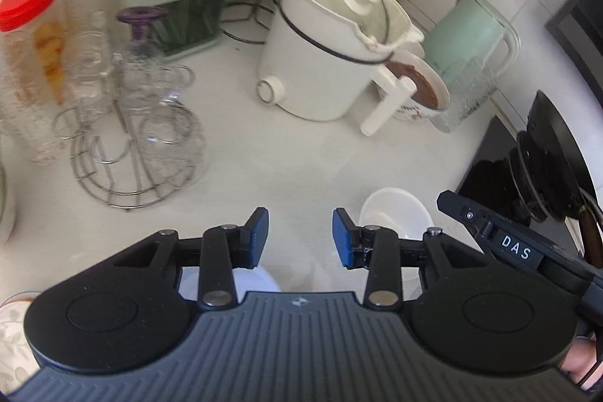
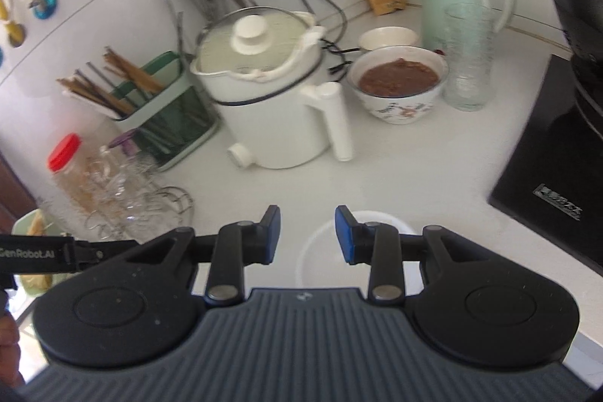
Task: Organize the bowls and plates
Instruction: 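Move both grippers to the small white ceramic bowl beside the stove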
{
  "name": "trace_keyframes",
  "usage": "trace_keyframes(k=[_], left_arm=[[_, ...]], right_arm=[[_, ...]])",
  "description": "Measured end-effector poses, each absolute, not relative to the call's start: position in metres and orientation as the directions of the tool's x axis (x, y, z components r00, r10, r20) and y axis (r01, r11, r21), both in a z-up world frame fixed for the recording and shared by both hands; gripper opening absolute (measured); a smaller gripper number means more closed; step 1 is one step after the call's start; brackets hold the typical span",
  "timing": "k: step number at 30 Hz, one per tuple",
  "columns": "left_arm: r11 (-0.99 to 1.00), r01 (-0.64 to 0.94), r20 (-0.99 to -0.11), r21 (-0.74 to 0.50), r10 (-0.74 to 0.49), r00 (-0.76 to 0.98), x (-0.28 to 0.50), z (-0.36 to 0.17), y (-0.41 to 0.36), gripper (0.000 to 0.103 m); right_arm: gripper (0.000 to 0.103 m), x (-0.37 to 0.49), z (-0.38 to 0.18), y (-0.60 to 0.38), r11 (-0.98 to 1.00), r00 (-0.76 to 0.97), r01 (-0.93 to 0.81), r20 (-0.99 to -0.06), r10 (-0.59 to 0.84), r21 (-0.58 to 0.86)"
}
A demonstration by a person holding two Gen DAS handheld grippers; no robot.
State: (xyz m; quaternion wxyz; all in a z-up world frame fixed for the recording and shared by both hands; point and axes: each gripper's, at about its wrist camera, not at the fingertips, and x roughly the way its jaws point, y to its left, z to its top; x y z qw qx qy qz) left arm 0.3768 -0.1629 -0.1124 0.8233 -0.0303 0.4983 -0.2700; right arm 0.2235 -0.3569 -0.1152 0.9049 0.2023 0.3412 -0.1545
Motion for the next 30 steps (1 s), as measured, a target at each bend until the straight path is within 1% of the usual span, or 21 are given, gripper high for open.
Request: trace_keyframes(k=[4,7,9,10,12,13,14,15,17,23,30], left_arm=[[0.839,0.448,-0.818,-0.310,-0.475,0.324,0.380,-0.120,-0.183,0.043],[0.833,0.461,-0.835,-0.305,-0.467,0.291,0.383,-0.128,-0.197,0.043],[0.829,0.466,-0.842,-0.309,-0.466,0.271,0.385,-0.134,-0.204,0.045],[0.826,0.468,-0.843,-0.316,-0.471,0.261,0.385,-0.137,-0.208,0.049],[0.820,0.471,-0.846,-0.326,-0.475,0.242,0.387,-0.143,-0.215,0.050],[0.816,0.474,-0.846,-0.331,-0.479,0.234,0.388,-0.146,-0.218,0.050],[0.812,0.476,-0.847,-0.337,-0.483,0.223,0.389,-0.150,-0.222,0.051],[0.810,0.476,-0.850,-0.343,-0.483,0.209,0.391,-0.154,-0.226,0.051],[0.802,0.477,-0.853,-0.360,-0.490,0.181,0.393,-0.164,-0.234,0.051],[0.768,0.502,-0.849,-0.398,-0.515,0.114,0.397,-0.187,-0.263,0.051],[0.774,0.499,-0.868,-0.389,-0.489,0.082,0.401,-0.207,-0.285,0.050]], right_arm=[[0.036,0.222,-0.125,-0.369,0.860,0.698,0.453,-0.692,-0.181,0.233],[0.036,0.222,-0.133,-0.376,0.854,0.688,0.463,-0.703,-0.177,0.238],[0.036,0.222,-0.138,-0.381,0.846,0.678,0.476,-0.713,-0.179,0.240],[0.036,0.222,-0.140,-0.383,0.843,0.672,0.482,-0.718,-0.181,0.239],[0.036,0.223,-0.145,-0.387,0.838,0.661,0.493,-0.726,-0.187,0.233],[0.038,0.223,-0.146,-0.390,0.834,0.657,0.501,-0.729,-0.193,0.230],[0.046,0.222,-0.148,-0.393,0.831,0.658,0.505,-0.727,-0.197,0.233],[0.052,0.222,-0.150,-0.395,0.830,0.660,0.508,-0.723,-0.203,0.231],[0.052,0.223,-0.155,-0.398,0.833,0.656,0.509,-0.724,-0.211,0.218],[0.052,0.223,-0.177,-0.414,0.811,0.625,0.527,-0.762,-0.168,0.254],[0.052,0.221,-0.198,-0.422,0.776,0.585,0.564,-0.800,-0.134,0.282]])
